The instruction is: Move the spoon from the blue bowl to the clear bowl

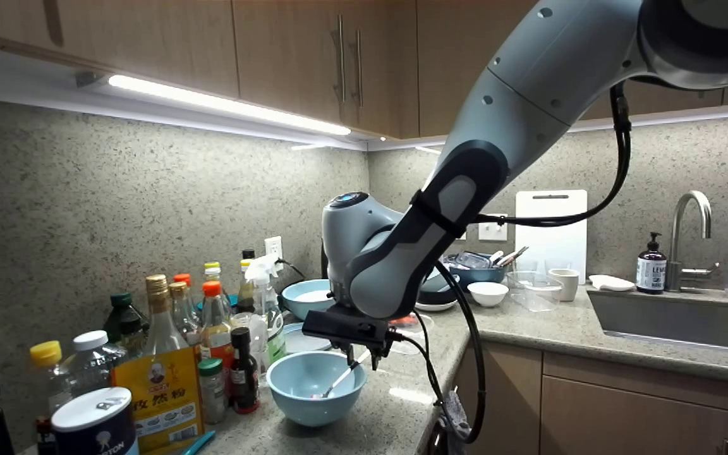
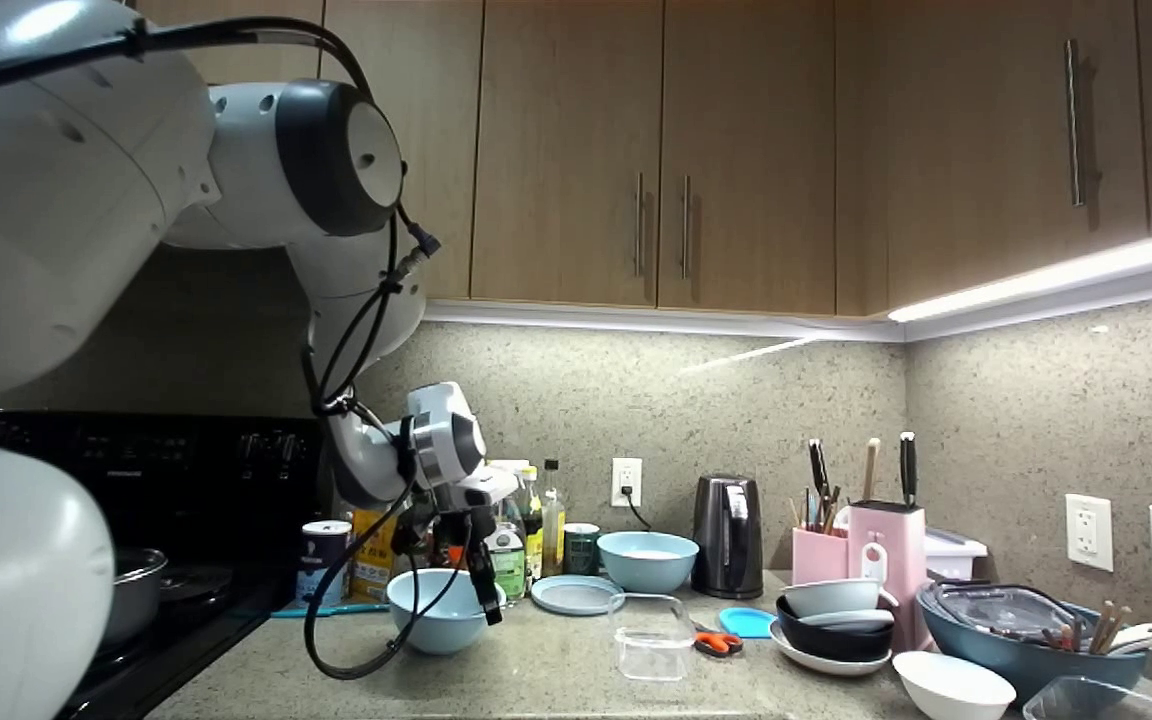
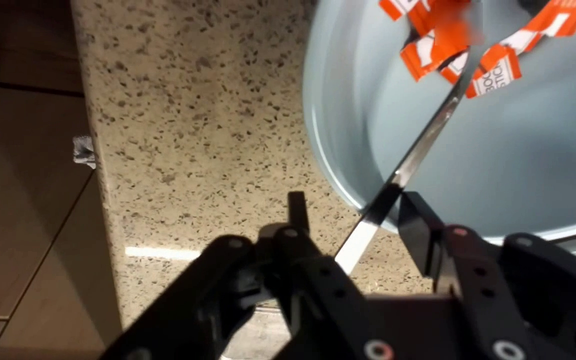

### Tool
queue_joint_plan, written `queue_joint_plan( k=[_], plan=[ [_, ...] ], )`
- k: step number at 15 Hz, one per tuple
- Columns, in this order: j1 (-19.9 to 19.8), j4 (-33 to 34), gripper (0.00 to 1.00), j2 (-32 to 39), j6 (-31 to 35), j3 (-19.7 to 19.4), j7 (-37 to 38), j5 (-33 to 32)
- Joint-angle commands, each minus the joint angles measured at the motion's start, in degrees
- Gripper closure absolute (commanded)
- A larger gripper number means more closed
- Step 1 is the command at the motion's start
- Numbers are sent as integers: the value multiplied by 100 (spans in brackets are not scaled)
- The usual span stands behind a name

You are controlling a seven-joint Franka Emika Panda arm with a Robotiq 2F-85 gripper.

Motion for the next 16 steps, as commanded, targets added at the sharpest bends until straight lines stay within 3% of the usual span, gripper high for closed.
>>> queue_joint_plan(
  k=[1,4,6,7,8,9,16],
  plan=[
    [-1,-16,80,-36,253,59,-20,-127],
    [140,-112,97,-154,592,0,23,-357],
    [247,-168,100,-225,752,-51,117,-445],
    [285,-190,79,-255,785,-71,136,-461],
    [306,-229,69,-297,793,-74,111,-464],
    [332,-267,68,-335,798,-91,124,-479],
    [314,-230,25,-351,783,-133,82,-506]
  ],
)
